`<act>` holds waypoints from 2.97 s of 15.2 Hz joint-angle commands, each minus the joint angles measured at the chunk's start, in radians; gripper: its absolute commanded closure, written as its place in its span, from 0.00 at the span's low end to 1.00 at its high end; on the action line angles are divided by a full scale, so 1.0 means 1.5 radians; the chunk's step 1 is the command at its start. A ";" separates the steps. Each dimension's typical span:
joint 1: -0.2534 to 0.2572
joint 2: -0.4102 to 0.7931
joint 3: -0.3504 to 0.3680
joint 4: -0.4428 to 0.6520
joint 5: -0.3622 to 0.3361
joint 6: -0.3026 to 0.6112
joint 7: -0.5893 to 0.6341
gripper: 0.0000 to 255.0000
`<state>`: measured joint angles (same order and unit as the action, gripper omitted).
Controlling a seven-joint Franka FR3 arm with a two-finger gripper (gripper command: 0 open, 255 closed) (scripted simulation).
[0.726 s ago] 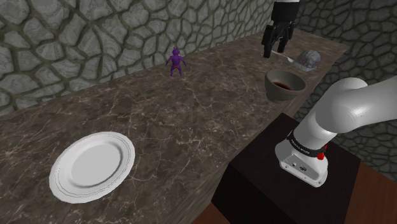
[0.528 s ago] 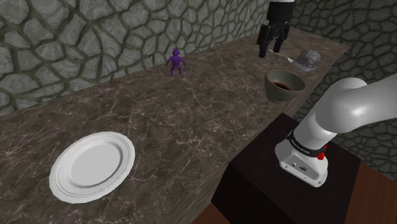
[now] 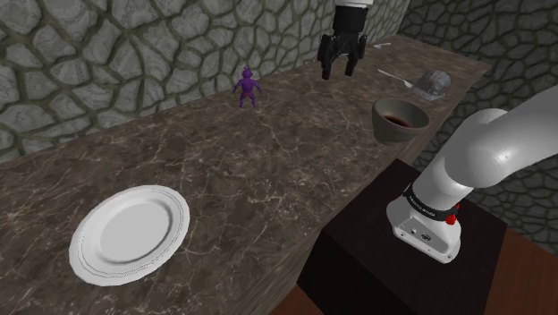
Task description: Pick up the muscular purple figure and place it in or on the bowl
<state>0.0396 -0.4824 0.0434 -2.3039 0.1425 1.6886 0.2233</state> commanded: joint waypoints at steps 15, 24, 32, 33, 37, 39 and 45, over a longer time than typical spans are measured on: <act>0.021 0.358 0.036 0.309 0.069 0.124 0.111 0.00; 0.032 0.486 0.043 0.438 0.077 0.151 0.147 0.00; 0.037 0.494 0.046 0.410 0.079 0.188 0.146 0.00; 0.037 0.494 0.046 0.410 0.079 0.188 0.146 0.00; 0.037 0.495 0.046 0.410 0.079 0.188 0.146 1.00; 0.037 0.495 0.046 0.410 0.079 0.188 0.146 1.00; 0.037 0.495 0.046 0.411 0.079 0.188 0.145 1.00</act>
<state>0.0951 0.2565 0.1120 -1.6845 0.2618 1.9727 0.4411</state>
